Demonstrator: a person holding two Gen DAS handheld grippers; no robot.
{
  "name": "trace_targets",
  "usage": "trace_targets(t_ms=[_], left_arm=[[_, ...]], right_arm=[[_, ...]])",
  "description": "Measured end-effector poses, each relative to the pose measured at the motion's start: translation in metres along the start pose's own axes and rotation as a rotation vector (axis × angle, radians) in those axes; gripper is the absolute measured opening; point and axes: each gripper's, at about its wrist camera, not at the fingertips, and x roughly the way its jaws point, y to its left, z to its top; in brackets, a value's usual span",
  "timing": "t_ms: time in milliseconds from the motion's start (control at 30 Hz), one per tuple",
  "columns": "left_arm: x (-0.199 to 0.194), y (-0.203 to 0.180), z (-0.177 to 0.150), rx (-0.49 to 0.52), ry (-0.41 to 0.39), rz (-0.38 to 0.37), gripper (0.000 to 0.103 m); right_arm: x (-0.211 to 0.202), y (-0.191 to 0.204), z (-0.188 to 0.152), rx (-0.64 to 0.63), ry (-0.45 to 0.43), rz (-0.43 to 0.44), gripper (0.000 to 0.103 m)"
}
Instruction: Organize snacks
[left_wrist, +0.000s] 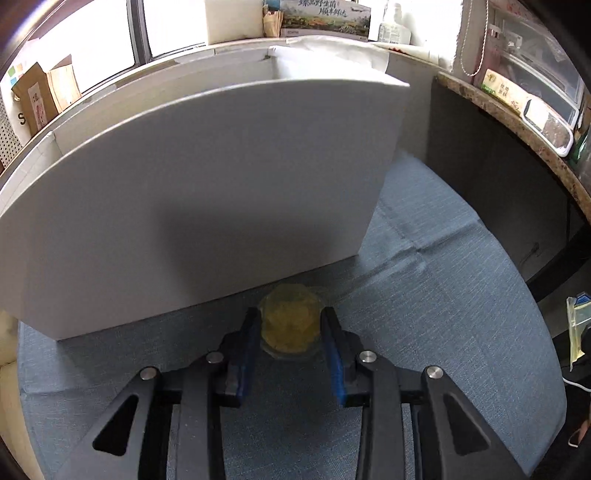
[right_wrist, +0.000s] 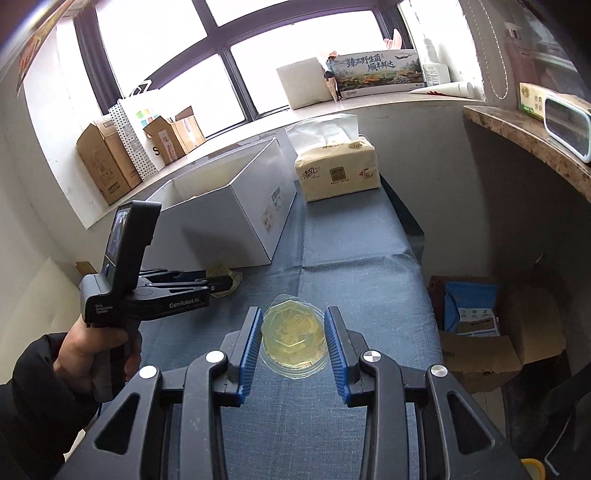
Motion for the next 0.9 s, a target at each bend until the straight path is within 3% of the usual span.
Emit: trace_targets(t_ms=[233, 300, 333, 633, 700, 767, 833, 900], left_arm=[[-0.022, 0.014, -0.007, -0.029, -0.057, -0.061, 0.036], [-0.038, 0.019, -0.010, -0.035, -0.096, -0.064, 0.013], [-0.045, 0.021, -0.012, -0.033, -0.108, -0.066, 0.010], [-0.050, 0.035, -0.015, -0.046, -0.068, -0.070, 0.013], [-0.042, 0.032, -0.014, -0.041, -0.060, -0.069, 0.035], [-0.036, 0.029, -0.012, -0.038, -0.063, -0.064, 0.077], [-0.026, 0.026, -0.007, -0.035, -0.058, -0.049, 0.102], [-0.015, 0.024, -0.002, -0.032, -0.043, -0.041, 0.102]], right_arm=[[0.001, 0.008, -0.001, -0.017, -0.001, 0.014, 0.038], [0.001, 0.011, -0.001, -0.023, 0.000, 0.017, 0.037], [0.002, 0.013, -0.001, -0.025, 0.001, 0.022, 0.037], [0.009, 0.032, -0.002, -0.063, 0.014, 0.039, 0.038], [0.009, 0.033, -0.002, -0.065, 0.018, 0.038, 0.038], [0.008, 0.033, -0.002, -0.060, 0.017, 0.037, 0.037], [0.007, 0.031, -0.002, -0.051, 0.014, 0.038, 0.038], [0.006, 0.031, -0.002, -0.050, 0.016, 0.038, 0.038]])
